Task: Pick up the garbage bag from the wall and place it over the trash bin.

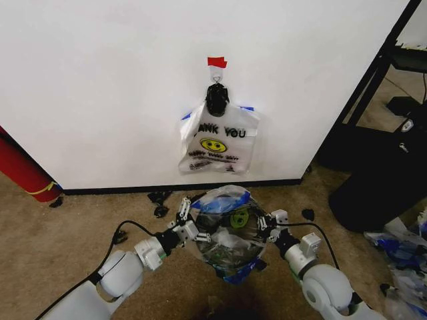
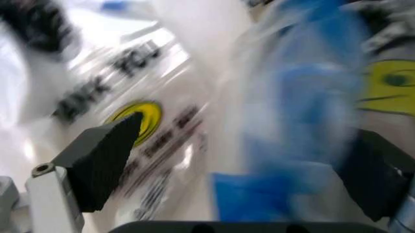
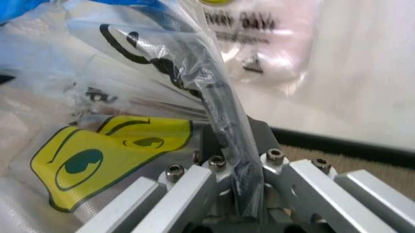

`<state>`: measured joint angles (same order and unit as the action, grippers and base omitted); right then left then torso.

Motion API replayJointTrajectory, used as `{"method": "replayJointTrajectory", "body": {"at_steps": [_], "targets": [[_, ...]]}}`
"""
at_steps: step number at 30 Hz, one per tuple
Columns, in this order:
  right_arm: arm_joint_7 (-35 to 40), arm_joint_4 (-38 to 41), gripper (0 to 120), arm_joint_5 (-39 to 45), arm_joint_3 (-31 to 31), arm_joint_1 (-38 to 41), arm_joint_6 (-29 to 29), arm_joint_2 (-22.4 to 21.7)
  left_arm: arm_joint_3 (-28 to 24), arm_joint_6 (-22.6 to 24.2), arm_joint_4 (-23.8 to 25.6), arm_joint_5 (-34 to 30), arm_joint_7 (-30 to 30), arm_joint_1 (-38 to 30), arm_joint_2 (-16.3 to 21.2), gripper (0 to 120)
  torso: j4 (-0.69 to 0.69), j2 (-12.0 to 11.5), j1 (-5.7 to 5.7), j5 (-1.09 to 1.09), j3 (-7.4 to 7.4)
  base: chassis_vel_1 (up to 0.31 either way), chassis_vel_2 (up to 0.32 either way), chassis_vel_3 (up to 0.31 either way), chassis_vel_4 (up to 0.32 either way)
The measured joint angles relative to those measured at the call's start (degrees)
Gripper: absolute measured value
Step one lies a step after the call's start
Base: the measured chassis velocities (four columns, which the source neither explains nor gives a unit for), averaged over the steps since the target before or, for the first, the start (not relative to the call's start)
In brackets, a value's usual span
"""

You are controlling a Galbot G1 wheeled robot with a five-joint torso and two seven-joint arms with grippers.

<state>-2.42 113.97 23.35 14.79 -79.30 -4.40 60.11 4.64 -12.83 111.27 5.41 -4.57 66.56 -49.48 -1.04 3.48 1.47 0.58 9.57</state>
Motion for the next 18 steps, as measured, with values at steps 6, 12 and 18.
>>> {"method": "replayJointTrajectory", "body": {"at_steps": [6, 12, 18], "targets": [[-0.7, -0.3, 0, -2.4, -0.1, -0.3, 1.1, 0.0, -0.7, 2.8, 1.5, -7.2, 2.2, -0.1, 0.8, 94, 0.0, 0.0, 0.0, 0.0, 0.0, 0.0, 0.0, 0.0, 0.0], [-1.1, -1.6, 0, -3.0, 0.0, 0.2, 1.0, -0.4, -1.1, 3.5, 4.1, -14.3, 0.6, 0.2, 1.7, 78, 0.0, 0.0, 0.0, 0.0, 0.0, 0.0, 0.0, 0.0, 0.0], [-2.0, -2.8, 0, -3.8, 0.1, 0.1, 1.2, -0.7, -1.1, 4.2, 5.2, -17.9, -1.4, -0.7, 2.7, 90, 0.0, 0.0, 0.0, -0.01, 0.0, 0.0, 0.0, 0.0, 0.0]]}}
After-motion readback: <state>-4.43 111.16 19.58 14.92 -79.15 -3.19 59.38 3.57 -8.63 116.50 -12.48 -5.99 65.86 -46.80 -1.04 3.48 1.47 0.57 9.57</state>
